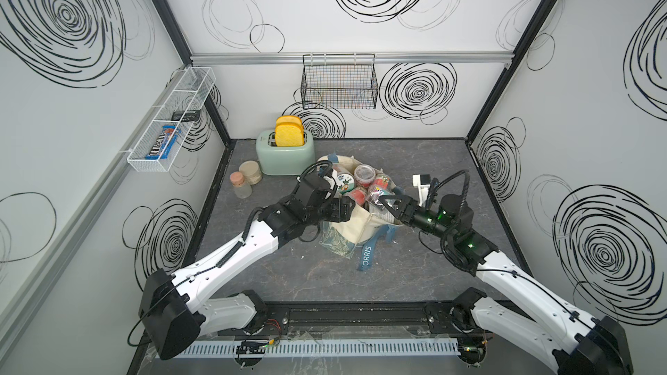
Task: Take out the seed jars from the canvas bag
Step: Pick up the seed jar from the canvas bag, then place the seed jar at the center of the board.
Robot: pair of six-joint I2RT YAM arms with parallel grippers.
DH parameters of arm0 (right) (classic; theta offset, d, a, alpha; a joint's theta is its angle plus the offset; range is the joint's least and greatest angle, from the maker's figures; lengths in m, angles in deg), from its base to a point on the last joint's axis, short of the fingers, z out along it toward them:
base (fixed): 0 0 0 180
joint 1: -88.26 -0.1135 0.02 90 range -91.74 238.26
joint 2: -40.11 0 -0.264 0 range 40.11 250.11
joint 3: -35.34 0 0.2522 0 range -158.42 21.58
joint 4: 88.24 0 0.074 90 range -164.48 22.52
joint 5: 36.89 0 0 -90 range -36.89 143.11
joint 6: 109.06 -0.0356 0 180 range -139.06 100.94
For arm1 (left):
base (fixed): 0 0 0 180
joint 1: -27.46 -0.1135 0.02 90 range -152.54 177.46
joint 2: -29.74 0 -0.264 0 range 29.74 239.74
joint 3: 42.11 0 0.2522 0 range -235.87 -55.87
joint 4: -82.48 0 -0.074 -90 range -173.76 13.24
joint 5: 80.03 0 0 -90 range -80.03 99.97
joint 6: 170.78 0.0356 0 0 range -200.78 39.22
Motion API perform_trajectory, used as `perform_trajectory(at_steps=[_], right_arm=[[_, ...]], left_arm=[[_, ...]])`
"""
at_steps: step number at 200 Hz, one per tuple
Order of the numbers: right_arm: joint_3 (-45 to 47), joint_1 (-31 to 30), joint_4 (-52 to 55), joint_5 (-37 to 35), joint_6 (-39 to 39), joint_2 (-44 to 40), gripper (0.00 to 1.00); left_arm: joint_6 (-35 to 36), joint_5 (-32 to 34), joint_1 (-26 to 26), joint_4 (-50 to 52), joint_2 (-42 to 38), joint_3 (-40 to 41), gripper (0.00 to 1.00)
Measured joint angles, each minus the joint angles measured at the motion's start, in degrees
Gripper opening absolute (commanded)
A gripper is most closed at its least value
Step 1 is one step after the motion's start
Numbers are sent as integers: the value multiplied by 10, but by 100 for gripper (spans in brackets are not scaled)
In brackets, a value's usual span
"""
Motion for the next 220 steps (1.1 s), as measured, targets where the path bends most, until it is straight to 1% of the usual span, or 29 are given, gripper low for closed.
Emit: perform_trajectory(at_steps=[19,39,62,80,95,131,168,194,220], right_arm=[[-12,12,52,-14,27,-37,68],[-35,43,109,-24,57,-70,68],[-67,117,181,-28,96,-98,68],[-103,174,238,-37,134,-101,68],[-132,208,285,-57,167,-95,68],[-191,248,377,-131,236,-45,70],[-196,263,424,-200,279,23,70],[-197,265,441,-234,303,89,70],[-216,265,472,-263,332,184,71]], left_arm=[[1,1,0,7,-12,0,79],[3,3,0,12,-30,0,79],[5,6,0,17,-49,2,79],[7,8,-1,22,-60,13,79],[9,8,-4,27,-66,22,79],[15,2,-16,33,-82,36,79],[22,-10,-33,32,-100,58,79],[27,-20,-48,31,-104,77,79],[31,-34,-62,25,-112,93,79]])
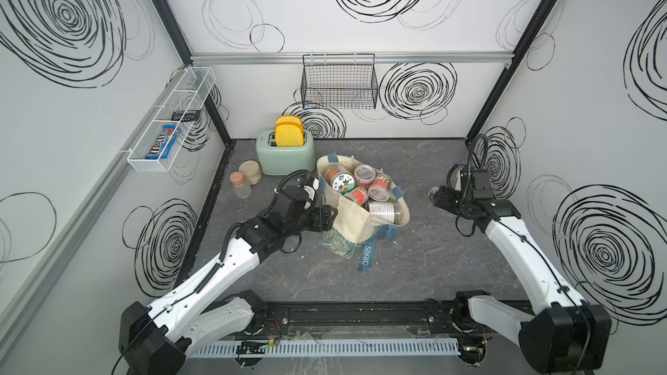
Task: Take out the seed jars from the canvas bag
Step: Place the seed jar at the center of the board.
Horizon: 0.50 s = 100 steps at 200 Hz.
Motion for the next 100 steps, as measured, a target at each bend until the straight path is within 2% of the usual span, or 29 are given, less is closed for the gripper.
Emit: perform_trajectory(at_steps=[63,100], right_arm=[[-139,-5,110,-69,36,234,73],[-176,-36,159,-122,39,322,74]], left_arm=[[13,-28,-25,-7,-7,18,79],[15,-33,-27,-7,-12,27,79]])
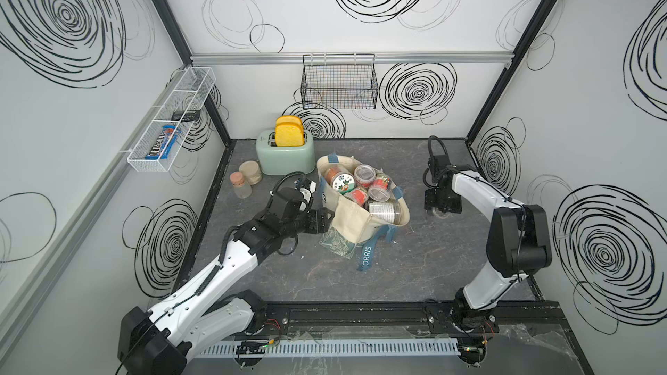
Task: Take out the seed jars from the canvas bag
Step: Place the seed jar at the center of the board.
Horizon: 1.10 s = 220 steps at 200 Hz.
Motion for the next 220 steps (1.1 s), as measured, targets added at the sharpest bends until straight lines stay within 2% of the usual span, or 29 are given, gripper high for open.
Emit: perform_trajectory(at_steps=[21,40,63,97,130,158,170,182,205,220], right_arm=[[-30,-17,20,-28,2,38,76],[-49,-26,27,-43,5,61,84],[-64,-29,35,-50,10,74,91],[-86,-29,42,-52,17,89,95],[-107,-29,45,-43,21,81,98],[-87,-23,28,-14,23,25,98],[-51,-16,9,9,25,-22,94],[-2,-6,-14,36,24,-79,85],[106,22,-71,88,17,-178,51],[169,37,-108,111,12,-214,36]], left_arm=[[0,0,-1,0,-3,2,79],[0,0,-1,0,-4,2,79],[0,0,-3,0,-4,2,79],[0,0,-4,0,-3,2,79],[0,0,-4,0,-3,2,79],[0,0,-4,0,-3,2,79],[1,1,-4,1,-3,2,79],[2,2,-5,1,-3,2,79],[3,3,-8,3,-4,2,79],[4,3,-9,5,-4,2,79]])
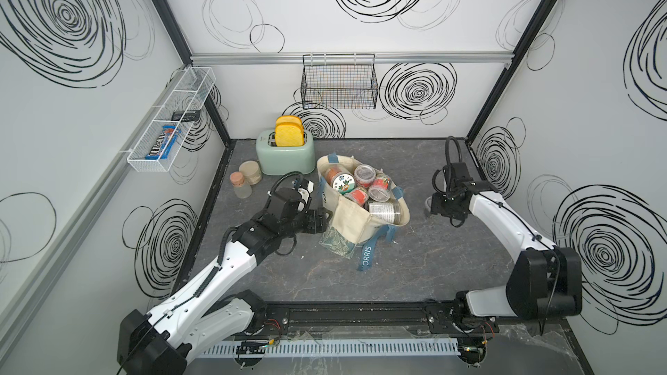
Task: Take out the seed jars from the canvas bag
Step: Place the seed jar at the center of the board, then pick up the seed jar from the canvas bag.
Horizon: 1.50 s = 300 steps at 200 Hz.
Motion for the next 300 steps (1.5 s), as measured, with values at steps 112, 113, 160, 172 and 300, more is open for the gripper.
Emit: perform_trajectory(at_steps=[112,113,160,172,300], right_arm=[[16,54,-164,78,-33,150,24],[16,54,-164,78,-33,152,24],[-33,68,-198,83,-30,209,28],[-43,75,-201,89,-26,217,31],[-34,-7,-165,268,-62,-175,86]], left_arm=[[1,13,0,8,19,-1,79],[1,13,0,8,19,-1,79],[1,14,0,8,30,-3,79],[1,14,0,8,29,-3,80],[-13,-3,-18,-3,-43,-22,96]])
